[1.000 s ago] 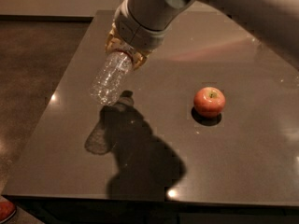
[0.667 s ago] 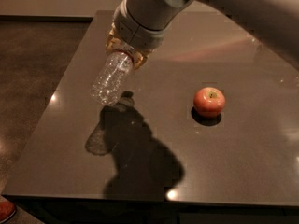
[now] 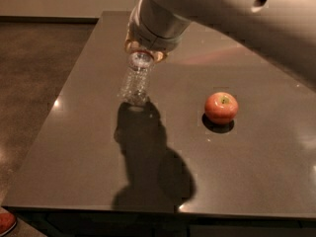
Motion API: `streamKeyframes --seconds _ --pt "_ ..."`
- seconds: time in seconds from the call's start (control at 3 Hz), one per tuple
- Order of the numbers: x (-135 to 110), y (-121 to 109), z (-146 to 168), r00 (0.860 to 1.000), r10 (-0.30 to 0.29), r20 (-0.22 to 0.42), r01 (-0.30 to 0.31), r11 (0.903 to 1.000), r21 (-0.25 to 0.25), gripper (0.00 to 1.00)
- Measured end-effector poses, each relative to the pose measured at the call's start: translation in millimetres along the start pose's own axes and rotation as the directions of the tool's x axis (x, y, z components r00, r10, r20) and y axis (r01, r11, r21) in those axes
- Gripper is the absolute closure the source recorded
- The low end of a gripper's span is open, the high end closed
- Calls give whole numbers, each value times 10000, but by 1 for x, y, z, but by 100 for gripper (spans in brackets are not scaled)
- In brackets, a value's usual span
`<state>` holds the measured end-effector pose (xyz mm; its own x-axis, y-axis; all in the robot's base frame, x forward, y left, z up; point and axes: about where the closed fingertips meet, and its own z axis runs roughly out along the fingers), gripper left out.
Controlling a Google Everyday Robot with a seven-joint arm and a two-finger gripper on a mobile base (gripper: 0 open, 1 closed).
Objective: Place water bottle upright
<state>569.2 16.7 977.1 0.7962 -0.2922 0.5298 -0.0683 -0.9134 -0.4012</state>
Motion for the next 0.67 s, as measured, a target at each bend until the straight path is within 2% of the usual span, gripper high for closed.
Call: streamKeyframes --seconds 0.33,0.67 --pt "20 12 0 9880 -1109 -1072 1122 9937 59 100" --pt "33 20 -4 9548 -2073 -2132 2167 9760 213 100"
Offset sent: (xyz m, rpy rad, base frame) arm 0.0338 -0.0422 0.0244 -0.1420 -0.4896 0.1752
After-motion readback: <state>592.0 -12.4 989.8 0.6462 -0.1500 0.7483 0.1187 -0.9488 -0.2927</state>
